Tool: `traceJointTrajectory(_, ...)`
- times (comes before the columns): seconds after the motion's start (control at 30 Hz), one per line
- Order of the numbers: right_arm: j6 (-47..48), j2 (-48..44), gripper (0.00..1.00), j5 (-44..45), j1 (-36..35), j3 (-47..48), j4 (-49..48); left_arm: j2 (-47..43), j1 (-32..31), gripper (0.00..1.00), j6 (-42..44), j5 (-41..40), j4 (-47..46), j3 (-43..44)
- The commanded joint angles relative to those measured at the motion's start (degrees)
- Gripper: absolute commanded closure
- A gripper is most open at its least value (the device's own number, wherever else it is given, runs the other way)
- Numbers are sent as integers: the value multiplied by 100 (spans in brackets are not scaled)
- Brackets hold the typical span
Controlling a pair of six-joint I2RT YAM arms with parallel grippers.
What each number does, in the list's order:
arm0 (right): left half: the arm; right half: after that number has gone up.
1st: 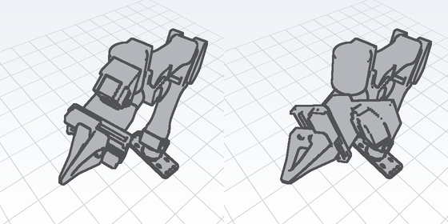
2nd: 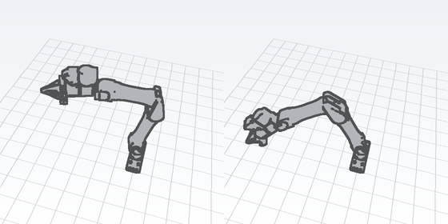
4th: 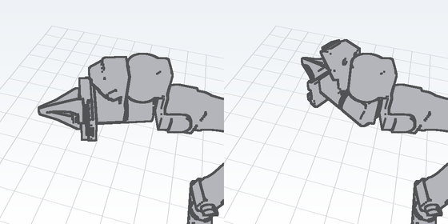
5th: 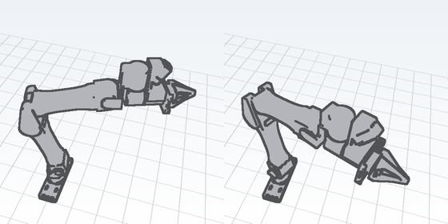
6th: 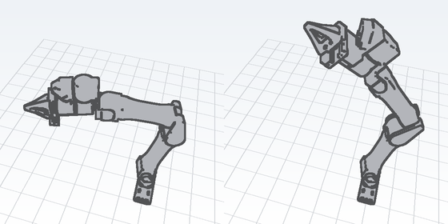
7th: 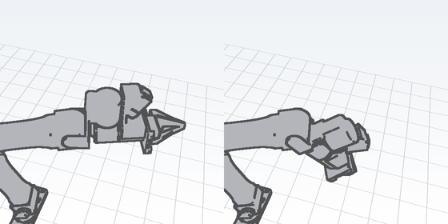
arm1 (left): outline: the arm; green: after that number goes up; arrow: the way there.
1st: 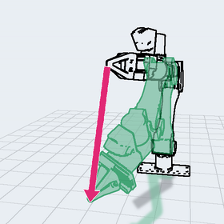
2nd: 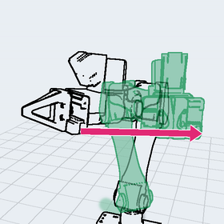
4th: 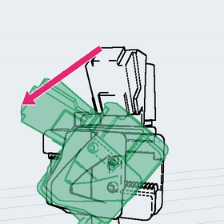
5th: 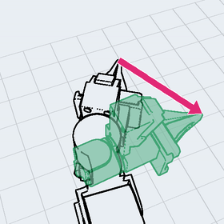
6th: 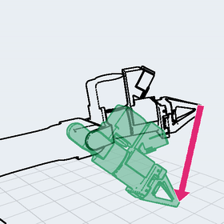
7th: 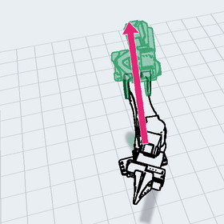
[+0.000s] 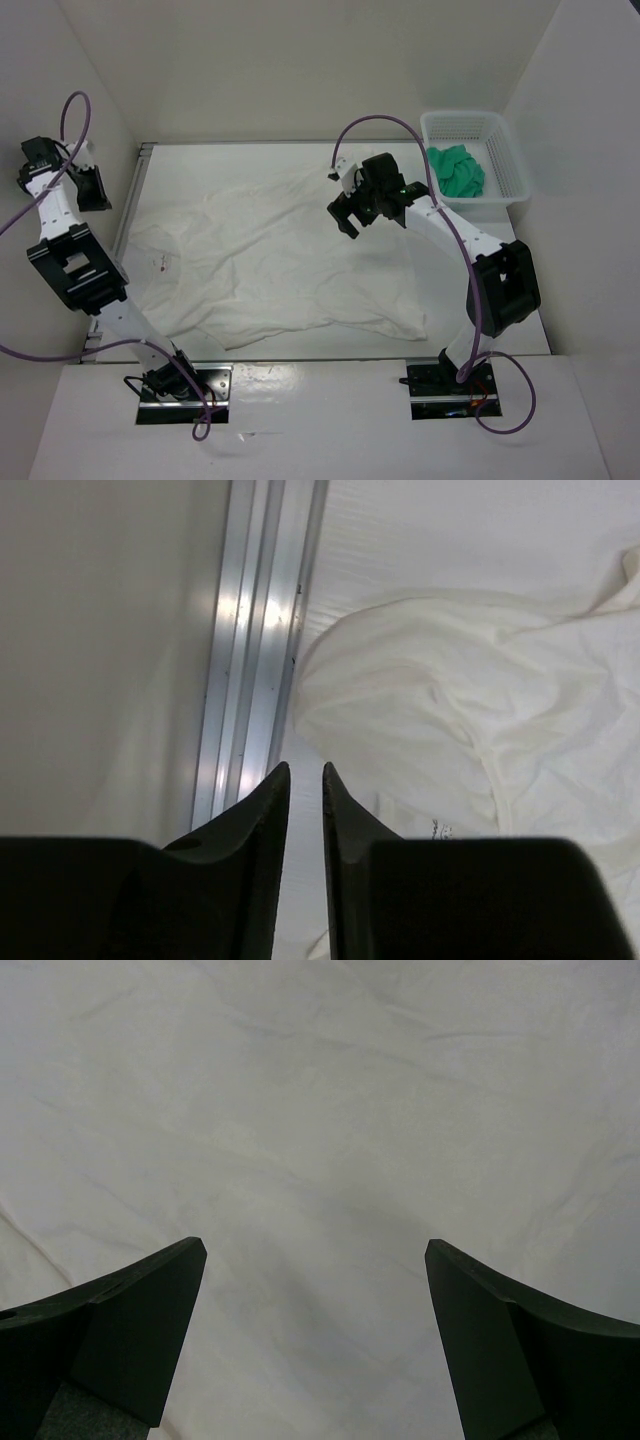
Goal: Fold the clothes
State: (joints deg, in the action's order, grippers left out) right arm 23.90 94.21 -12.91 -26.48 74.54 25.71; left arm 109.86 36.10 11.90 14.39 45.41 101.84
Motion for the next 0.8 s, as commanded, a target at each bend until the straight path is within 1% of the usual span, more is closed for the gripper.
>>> traceJointTrajectory(0.0,71,36,1,-72,-24,183,30,157,47,72,23,-313,-58,415)
traceJointTrajectory(0.1,71,36,1,-19,-24,183,30,211,47,70,23,-446,-58,608)
traceJointTrajectory(0.17,71,88,1,-19,-24,183,30,211,47,64,23,-446,-58,732)
traceJointTrajectory(0.2,71,88,1,-19,-24,183,30,150,47,62,23,-272,-58,732)
traceJointTrajectory(0.23,71,88,1,51,-24,183,30,97,47,59,23,-201,-58,575)
traceJointTrajectory(0.27,-7,88,1,104,-24,183,30,-25,-14,51,101,-200,-58,434)
traceJointTrajectory(0.33,-191,88,1,419,-24,183,-206,-166,-330,42,155,-200,-58,57)
traceJointTrajectory(0.37,-280,141,1,577,-24,183,-294,-332,-444,39,233,-200,-111,-450)
traceJointTrajectory(0.4,-350,254,1,857,-24,244,-365,-430,-689,34,234,-200,-163,-716)
traceJointTrajectory(0.47,-517,456,1,1070,-24,515,-365,-649,-910,29,234,-261,-357,-1217)
traceJointTrajectory(0.5,-518,579,1,1167,-24,639,-365,-703,-1094,27,164,-262,-418,-1611)
traceJointTrajectory(0.53,-579,859,1,1376,-24,762,-305,-703,-1183,24,111,-262,-480,-1763)
traceJointTrajectory(0.57,-580,1001,1,1483,-24,877,-304,-755,-1262,24,111,-314,-480,-1877)
traceJointTrajectory(0.63,-580,1430,1,1624,-24,1272,-234,-756,-1446,20,-47,-314,-480,-2141)
traceJointTrajectory(0.7,-580,1739,1,1625,98,1720,-172,-756,-1561,17,-100,-375,-480,-2273)
traceJointTrajectory(0.73,-580,1889,1,1425,151,1895,11,-756,-1623,14,-100,-437,-532,-2344)
traceJointTrajectory(0.77,-667,2186,1,1318,204,2237,73,-756,-1710,8,-161,-637,-620,-2458)
